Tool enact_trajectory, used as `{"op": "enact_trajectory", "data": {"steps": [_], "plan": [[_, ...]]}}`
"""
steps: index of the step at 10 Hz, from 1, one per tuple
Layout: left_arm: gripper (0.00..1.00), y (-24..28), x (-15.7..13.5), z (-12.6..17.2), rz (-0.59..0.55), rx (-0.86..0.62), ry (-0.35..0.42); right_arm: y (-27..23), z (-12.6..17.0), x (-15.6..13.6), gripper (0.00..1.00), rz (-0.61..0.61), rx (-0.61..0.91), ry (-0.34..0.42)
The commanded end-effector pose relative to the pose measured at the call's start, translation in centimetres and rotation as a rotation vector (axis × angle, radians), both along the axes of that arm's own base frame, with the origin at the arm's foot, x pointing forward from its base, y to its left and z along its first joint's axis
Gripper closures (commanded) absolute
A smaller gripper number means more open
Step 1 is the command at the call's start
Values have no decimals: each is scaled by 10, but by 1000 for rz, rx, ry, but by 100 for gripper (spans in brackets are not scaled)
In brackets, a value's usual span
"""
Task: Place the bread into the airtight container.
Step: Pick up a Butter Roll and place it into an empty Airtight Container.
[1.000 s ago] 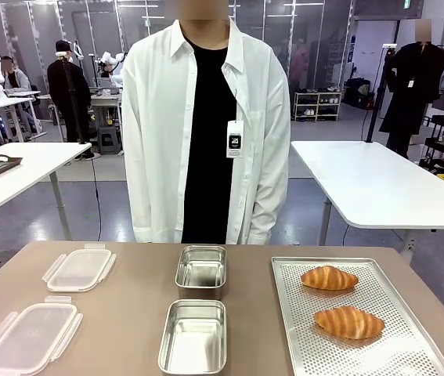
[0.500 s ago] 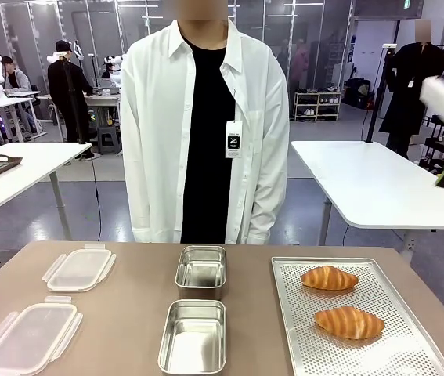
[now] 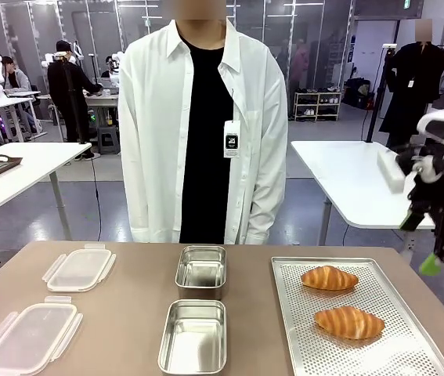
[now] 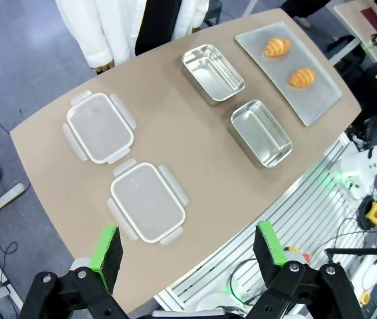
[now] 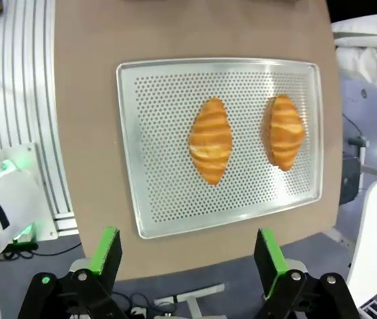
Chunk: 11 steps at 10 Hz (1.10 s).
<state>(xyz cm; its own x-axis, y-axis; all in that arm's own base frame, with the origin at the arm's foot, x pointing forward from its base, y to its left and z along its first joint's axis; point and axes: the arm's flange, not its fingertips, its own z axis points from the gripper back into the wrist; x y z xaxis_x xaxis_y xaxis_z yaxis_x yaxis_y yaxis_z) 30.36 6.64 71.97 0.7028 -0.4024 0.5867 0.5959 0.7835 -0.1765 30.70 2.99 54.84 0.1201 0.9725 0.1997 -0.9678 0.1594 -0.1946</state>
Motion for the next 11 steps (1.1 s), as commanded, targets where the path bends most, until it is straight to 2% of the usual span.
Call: {"op": "enact_trajectory", "data": {"steps": [1,3,6,8,10,11], "plan": [[0,0,-1,1,-14,4,-3,-3,-29,1,0,22,38,-26],[0,0,-1,1,-14,4,-3,3,-74,9,0,2,59,-73],[0,0,-1,1,-14,4,-3,7,-109,22,0,11,86,-54],[0,0,-1,1,-14,4,-3,10,-121,30,0,-3,38,-64],[0,0,-1,1,-14,4,-3,9,-127,31,0,-12,-5,-24],[0,0,-1,1,-14,4,-3,13,-94,60,0,-24,34,-31]]}}
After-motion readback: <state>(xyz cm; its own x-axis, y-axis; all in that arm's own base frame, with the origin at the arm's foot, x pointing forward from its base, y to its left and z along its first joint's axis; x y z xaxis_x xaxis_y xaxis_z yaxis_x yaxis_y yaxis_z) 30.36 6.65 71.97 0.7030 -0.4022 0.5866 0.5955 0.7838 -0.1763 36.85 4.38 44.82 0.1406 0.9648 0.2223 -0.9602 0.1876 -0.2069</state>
